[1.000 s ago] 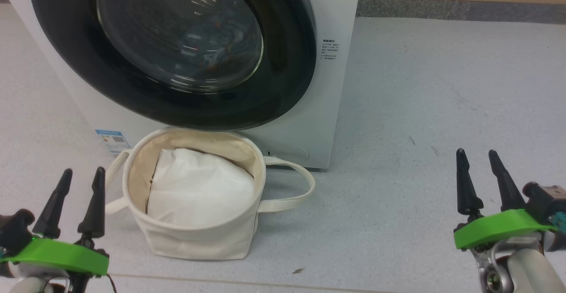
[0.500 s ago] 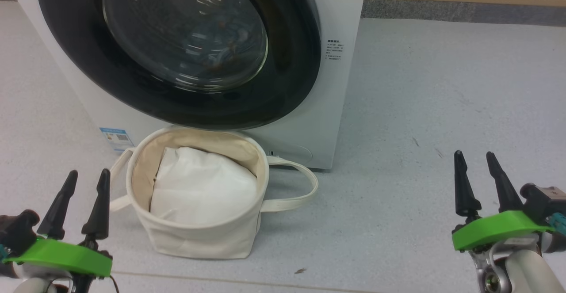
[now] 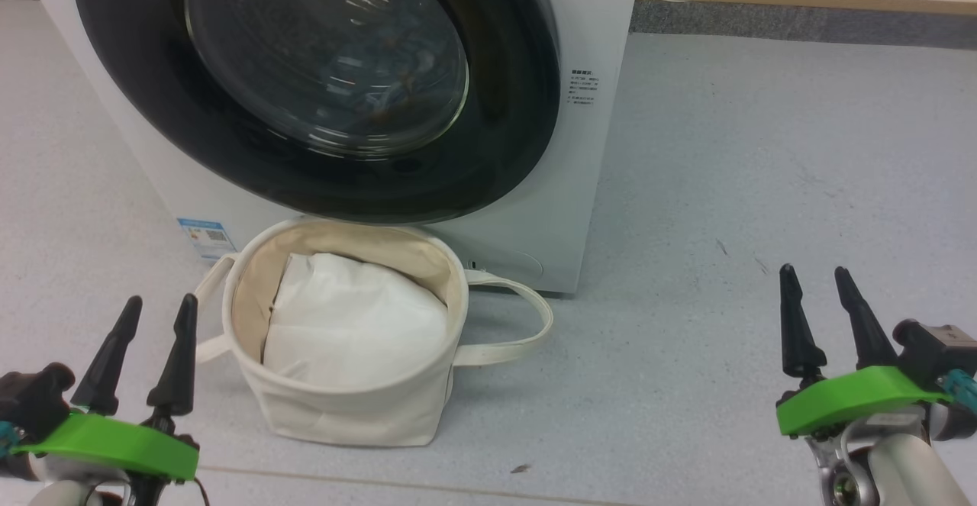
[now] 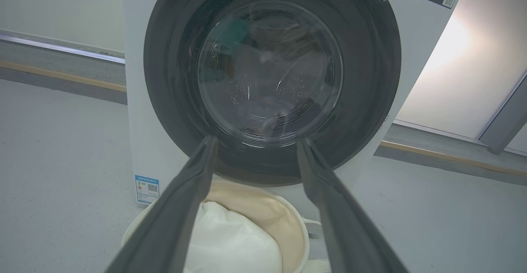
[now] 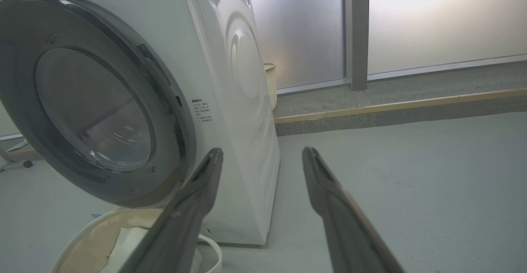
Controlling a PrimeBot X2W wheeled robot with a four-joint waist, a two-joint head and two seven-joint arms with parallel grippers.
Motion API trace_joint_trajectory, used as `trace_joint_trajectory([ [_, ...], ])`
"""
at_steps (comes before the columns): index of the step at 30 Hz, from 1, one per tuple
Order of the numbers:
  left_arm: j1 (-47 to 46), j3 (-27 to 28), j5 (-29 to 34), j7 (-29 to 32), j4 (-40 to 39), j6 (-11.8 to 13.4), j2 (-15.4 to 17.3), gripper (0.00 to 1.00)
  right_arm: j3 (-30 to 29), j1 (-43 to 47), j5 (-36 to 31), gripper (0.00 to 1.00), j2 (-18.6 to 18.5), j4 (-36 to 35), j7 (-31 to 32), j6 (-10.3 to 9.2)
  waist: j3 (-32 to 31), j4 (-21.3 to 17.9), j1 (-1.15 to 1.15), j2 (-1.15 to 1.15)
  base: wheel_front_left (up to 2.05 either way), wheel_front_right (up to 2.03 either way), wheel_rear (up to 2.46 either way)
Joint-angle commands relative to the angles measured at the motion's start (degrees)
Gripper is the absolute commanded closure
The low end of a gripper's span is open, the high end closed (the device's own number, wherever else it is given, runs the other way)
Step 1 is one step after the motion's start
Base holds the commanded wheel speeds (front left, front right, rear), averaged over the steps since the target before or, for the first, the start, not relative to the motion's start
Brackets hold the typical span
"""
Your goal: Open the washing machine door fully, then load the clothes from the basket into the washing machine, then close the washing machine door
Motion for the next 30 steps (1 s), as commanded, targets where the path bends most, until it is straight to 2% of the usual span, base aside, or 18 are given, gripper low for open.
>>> trace_joint_trajectory([
  [1, -1.70, 2.32, -0.63, -0.68, -1.23, -0.33, 2.44, 0.00, 1.37, -0.88, 0.21, 0.00, -0.35, -1.48, -0.29, -0.01, 0.01, 0.02, 0.00, 0.00, 0.00, 0.00, 0.00],
  [6, -1.65, 2.30, -0.76, -0.68, -1.14, -0.33, 2.45, 0.00, 1.43, -1.00, 0.34, 0.00, -0.16, -1.44, -0.29, -0.01, 0.02, 0.04, 0.00, 0.00, 0.00, 0.00, 0.00],
  [7, 0.00, -0.05, -0.33, 0.00, 0.07, 0.00, 0.22, 1.00, 0.11, 0.00, 0.03, 1.00, 0.29, 0.25, 0.00, 0.00, 0.03, 0.05, 0.00, 0.00, 0.00, 0.00, 0.00],
  [12, 2.46, -0.87, -0.38, 0.20, 3.65, 0.09, -2.64, 1.00, 0.40, 2.08, 0.05, 1.00, 1.39, 4.25, 0.09, 0.00, 0.03, 0.05, 0.00, 0.00, 0.00, 0.00, 0.00],
  [30, 2.82, 0.85, -8.36, 3.04, 1.38, 0.94, -4.77, 1.00, -1.09, 2.00, 9.48, 1.00, 2.17, 3.26, 3.05, 0.00, -0.09, -0.40, 0.00, 0.03, 0.00, 0.00, 0.00],
])
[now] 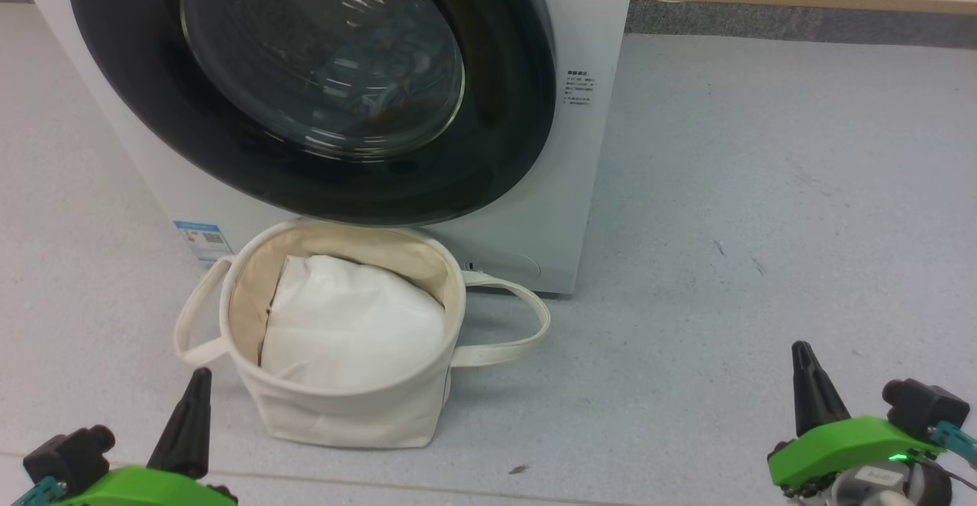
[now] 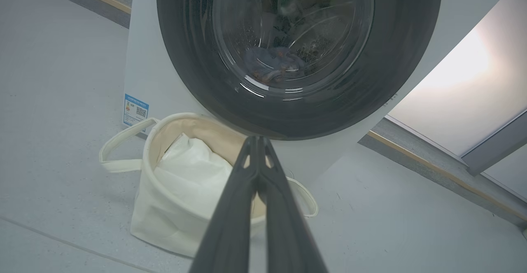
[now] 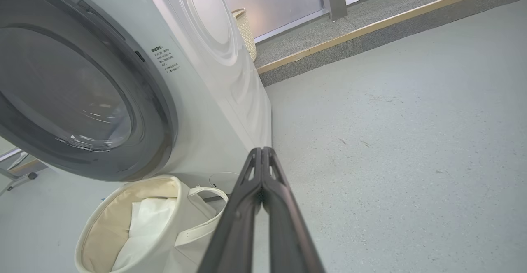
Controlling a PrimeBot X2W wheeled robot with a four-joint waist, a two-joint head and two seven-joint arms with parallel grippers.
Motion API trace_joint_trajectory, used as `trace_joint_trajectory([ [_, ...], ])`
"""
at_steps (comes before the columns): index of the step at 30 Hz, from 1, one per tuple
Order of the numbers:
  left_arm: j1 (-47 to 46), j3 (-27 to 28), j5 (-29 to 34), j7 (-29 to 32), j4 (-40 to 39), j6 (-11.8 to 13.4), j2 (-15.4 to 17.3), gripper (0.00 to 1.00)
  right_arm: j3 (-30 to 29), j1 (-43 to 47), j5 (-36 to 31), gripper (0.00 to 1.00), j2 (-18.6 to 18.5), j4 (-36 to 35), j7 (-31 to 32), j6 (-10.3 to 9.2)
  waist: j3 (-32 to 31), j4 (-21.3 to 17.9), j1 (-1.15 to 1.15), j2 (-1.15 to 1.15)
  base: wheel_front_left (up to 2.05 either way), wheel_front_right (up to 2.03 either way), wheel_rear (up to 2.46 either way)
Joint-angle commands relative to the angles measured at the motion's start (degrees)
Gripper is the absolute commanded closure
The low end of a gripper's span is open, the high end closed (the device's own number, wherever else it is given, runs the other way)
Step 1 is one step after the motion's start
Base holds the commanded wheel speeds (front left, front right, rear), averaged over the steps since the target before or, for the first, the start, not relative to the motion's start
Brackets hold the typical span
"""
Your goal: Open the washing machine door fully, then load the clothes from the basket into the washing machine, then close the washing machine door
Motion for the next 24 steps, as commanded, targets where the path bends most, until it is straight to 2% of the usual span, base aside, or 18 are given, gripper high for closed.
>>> trace_joint_trajectory([
  [1, -2.51, 1.27, -1.42, 0.48, -2.28, 0.32, 0.49, 1.00, -0.64, -2.40, 1.64, 1.00, -0.20, -2.15, 0.36, 0.00, -0.01, -0.04, 0.00, 0.01, 0.00, 0.00, 0.00],
  [24, -1.84, 3.46, -12.33, 4.20, -5.63, 1.55, -2.39, 1.00, -2.40, -2.44, 14.59, 1.00, 0.78, -3.58, 4.16, 0.00, -0.06, -0.64, 0.00, -0.03, 0.00, 0.00, 0.00],
])
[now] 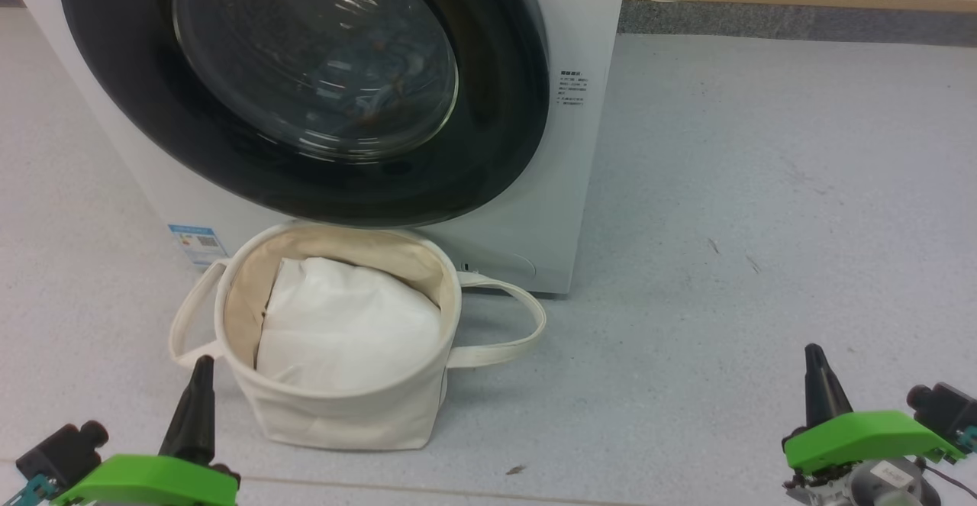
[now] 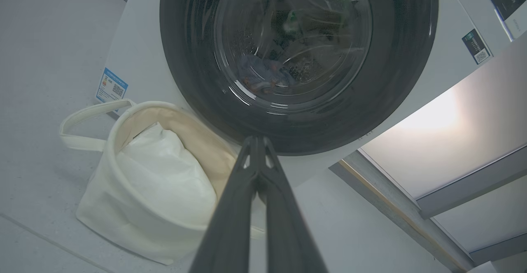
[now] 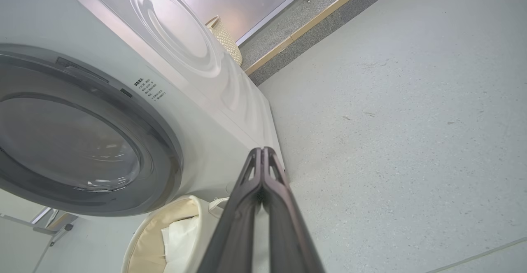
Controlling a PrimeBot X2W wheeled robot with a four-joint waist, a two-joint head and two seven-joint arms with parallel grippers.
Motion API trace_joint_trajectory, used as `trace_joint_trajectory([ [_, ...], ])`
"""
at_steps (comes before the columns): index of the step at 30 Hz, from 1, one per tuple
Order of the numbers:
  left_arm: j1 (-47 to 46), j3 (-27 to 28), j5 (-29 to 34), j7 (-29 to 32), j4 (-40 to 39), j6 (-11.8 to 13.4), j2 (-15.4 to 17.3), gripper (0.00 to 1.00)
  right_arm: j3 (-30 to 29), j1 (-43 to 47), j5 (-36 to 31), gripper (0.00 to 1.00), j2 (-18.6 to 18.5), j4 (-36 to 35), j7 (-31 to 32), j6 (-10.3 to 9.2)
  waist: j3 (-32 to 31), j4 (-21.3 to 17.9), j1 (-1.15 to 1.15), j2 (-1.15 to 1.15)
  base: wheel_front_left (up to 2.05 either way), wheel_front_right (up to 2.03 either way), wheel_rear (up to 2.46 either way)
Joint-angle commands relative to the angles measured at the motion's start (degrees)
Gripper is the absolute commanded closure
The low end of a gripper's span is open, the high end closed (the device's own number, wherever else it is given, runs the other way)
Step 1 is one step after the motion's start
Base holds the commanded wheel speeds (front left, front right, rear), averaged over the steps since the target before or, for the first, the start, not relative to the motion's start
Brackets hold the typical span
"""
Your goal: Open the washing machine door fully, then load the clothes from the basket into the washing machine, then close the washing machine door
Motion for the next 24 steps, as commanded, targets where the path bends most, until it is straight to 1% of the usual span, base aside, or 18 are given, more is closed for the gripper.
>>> trace_joint_trajectory([
  [1, -1.90, 1.56, -1.46, 0.34, -2.32, 0.19, 0.61, 1.00, -0.42, -2.43, 1.75, 1.00, -0.34, -2.25, 0.61, 0.00, -0.01, -0.04, 0.00, 0.00, 0.00, 0.00, 0.00],
  [24, -1.30, 3.80, -12.33, 4.12, -5.56, 1.39, -2.27, 1.00, -1.90, -2.46, 14.97, 1.00, 0.39, -3.67, 4.20, -0.01, -0.11, -0.64, 0.00, 0.00, 0.00, 0.00, 0.00],
])
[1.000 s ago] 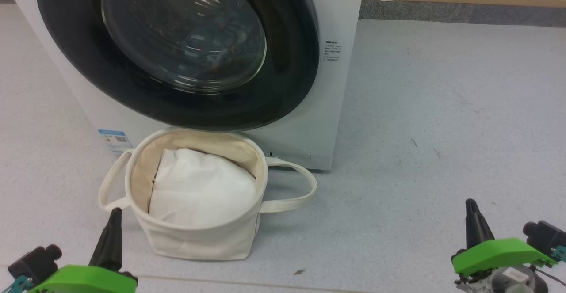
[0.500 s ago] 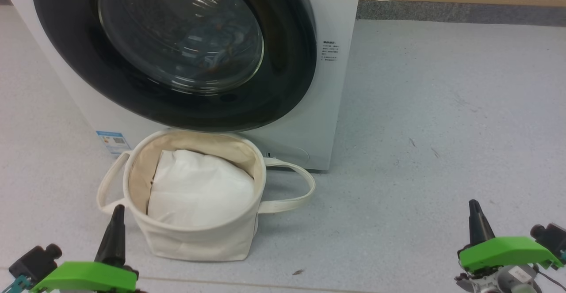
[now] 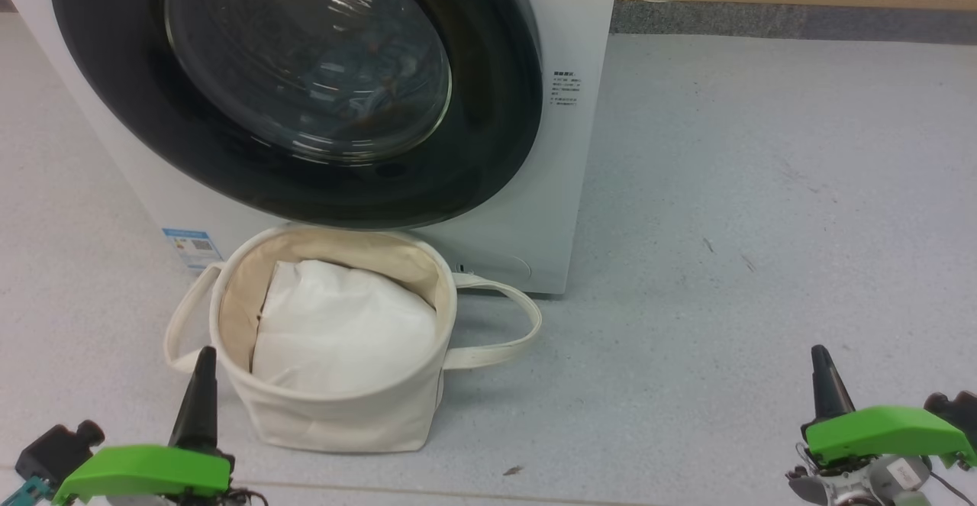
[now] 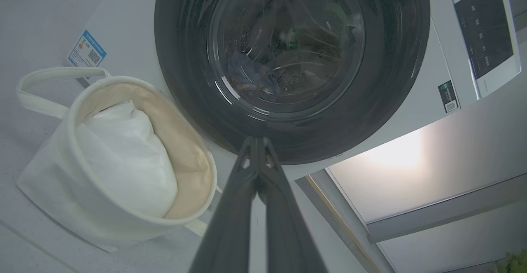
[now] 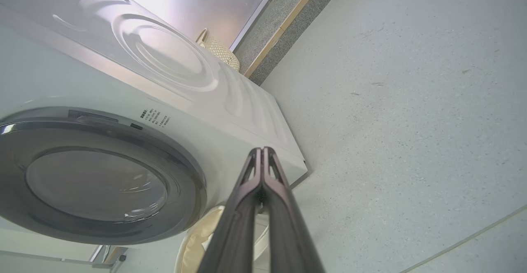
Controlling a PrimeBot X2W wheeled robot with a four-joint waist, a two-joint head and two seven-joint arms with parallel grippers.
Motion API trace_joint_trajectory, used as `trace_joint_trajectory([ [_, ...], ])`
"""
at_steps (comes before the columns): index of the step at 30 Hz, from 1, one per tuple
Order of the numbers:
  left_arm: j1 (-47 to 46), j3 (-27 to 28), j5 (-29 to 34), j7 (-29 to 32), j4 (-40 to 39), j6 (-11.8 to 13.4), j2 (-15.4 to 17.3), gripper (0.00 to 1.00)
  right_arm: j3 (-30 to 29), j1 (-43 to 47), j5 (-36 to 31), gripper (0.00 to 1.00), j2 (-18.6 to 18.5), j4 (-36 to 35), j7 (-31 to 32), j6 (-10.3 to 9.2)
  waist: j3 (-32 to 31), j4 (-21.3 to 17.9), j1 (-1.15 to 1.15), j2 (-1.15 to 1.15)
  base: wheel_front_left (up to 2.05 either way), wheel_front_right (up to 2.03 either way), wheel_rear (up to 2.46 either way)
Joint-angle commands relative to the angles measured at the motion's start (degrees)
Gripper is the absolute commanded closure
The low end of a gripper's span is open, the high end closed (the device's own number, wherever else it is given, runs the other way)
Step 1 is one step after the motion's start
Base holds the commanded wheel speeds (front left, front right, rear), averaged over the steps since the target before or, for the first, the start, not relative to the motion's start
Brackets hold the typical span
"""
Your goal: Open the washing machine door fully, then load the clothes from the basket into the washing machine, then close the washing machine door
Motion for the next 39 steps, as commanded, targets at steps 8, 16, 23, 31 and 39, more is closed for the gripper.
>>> trace_joint_trajectory([
  [8, -1.20, 2.53, -4.29, 1.43, -3.41, 0.49, -0.60, 1.00, -0.31, -2.46, 5.43, 1.00, 0.04, -2.71, 1.34, 0.01, -0.03, -0.21, 0.00, 0.00, 0.00, 0.00, 0.00],
  [16, -0.99, 3.31, -8.07, 2.74, -4.53, 0.91, -1.60, 1.00, -0.66, -2.46, 10.17, 1.00, 0.17, -3.22, 2.46, 0.00, -0.07, -0.41, 0.00, 0.00, 0.00, 0.00, 0.00],
  [23, -0.81, 3.99, -11.38, 3.89, -5.52, 1.28, -2.47, 1.00, -0.90, -2.45, 14.38, 1.00, 0.24, -3.66, 3.39, 0.00, -0.10, -0.60, 0.00, 0.00, 0.00, 0.00, 0.00],
  [31, -0.63, 4.68, -14.69, 5.04, -6.51, 1.65, -3.35, 1.00, -1.07, -2.43, 18.65, 1.00, 0.26, -4.12, 4.27, 0.00, -0.13, -0.78, 0.00, 0.00, 0.00, 0.00, 0.00],
  [39, -0.42, 5.46, -18.47, 6.35, -7.64, 2.06, -4.35, 1.00, -1.18, -2.41, 23.61, 1.00, 0.21, -4.64, 5.20, 0.00, -0.16, -0.99, 0.00, 0.00, 0.00, 0.00, 0.00],
])
